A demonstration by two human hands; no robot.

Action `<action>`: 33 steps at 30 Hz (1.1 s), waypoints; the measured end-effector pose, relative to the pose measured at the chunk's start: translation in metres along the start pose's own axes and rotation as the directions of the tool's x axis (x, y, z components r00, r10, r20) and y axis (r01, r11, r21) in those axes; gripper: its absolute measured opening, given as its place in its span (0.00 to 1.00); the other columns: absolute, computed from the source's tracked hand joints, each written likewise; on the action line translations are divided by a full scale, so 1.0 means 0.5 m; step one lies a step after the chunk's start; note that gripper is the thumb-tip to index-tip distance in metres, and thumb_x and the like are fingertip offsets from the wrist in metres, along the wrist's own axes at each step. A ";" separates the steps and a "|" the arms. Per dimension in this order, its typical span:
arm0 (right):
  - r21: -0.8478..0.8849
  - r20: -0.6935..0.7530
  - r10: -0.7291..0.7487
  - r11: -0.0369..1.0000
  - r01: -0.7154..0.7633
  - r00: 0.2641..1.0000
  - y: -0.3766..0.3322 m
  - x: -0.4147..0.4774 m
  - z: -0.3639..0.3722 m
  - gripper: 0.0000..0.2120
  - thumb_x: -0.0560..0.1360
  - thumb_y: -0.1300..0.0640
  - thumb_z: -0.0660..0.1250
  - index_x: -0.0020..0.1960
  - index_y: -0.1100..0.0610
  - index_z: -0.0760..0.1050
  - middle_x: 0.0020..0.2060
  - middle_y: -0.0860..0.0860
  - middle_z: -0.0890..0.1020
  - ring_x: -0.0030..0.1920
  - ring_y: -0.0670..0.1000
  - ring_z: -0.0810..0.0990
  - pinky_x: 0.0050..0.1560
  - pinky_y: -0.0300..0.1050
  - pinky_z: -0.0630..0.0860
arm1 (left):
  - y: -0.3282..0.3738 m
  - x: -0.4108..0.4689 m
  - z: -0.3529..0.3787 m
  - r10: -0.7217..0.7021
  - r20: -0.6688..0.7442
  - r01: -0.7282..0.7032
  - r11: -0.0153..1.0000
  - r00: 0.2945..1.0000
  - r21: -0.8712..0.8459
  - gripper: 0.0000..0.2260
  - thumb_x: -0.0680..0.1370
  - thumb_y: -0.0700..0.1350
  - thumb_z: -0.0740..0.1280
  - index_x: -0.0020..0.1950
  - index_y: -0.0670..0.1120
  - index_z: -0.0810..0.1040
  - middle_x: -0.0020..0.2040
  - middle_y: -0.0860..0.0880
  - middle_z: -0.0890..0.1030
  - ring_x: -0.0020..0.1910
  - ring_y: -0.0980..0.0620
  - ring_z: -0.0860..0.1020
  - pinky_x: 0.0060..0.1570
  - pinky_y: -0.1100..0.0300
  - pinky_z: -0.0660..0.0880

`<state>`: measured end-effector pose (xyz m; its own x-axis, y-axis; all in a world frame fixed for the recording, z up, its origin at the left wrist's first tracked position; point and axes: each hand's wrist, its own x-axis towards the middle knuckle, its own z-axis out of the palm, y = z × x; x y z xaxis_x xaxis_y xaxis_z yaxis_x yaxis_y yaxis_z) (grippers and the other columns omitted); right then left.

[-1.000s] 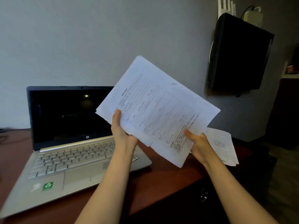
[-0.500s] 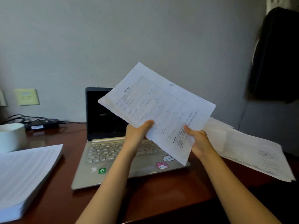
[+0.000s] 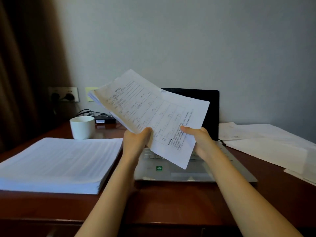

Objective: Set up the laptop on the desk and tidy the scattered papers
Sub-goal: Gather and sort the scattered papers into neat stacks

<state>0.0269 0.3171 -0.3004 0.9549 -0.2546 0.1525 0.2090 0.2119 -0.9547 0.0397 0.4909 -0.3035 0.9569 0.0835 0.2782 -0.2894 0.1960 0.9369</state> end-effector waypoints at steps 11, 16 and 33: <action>-0.099 0.231 0.144 0.987 -0.124 0.962 0.062 0.006 0.198 0.08 0.76 0.68 0.62 0.50 0.60 0.77 0.55 0.58 0.80 0.48 0.53 0.79 0.49 0.47 0.76 | 0.022 -0.010 -0.210 0.012 -0.240 0.015 0.994 0.971 0.110 0.10 0.76 0.34 0.63 0.54 0.45 0.70 0.47 0.50 0.78 0.43 0.52 0.77 0.27 0.67 0.76; -0.228 0.260 0.245 0.956 -0.187 0.934 0.084 -0.004 0.254 0.09 0.75 0.67 0.62 0.52 0.58 0.76 0.45 0.53 0.82 0.41 0.51 0.78 0.31 0.37 0.72 | 0.022 -0.010 -0.282 0.006 -0.343 0.041 0.991 0.939 0.128 0.12 0.75 0.33 0.63 0.56 0.45 0.69 0.51 0.48 0.76 0.49 0.48 0.76 0.30 0.64 0.74; -0.348 0.192 0.395 0.883 -0.314 0.898 0.163 -0.028 0.344 0.10 0.73 0.73 0.64 0.53 0.66 0.74 0.40 0.58 0.79 0.30 0.49 0.73 0.19 0.31 0.69 | -0.035 -0.019 -0.385 0.061 -0.459 0.207 0.835 0.886 0.510 0.21 0.75 0.37 0.63 0.67 0.39 0.63 0.54 0.45 0.73 0.47 0.47 0.71 0.39 0.59 0.72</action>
<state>0.0669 0.5003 -0.3363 0.9809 0.0365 -0.1913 -0.1889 -0.0616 -0.9801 0.0313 0.6749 -0.3632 0.8197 0.5342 0.2065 -0.0320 -0.3172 0.9478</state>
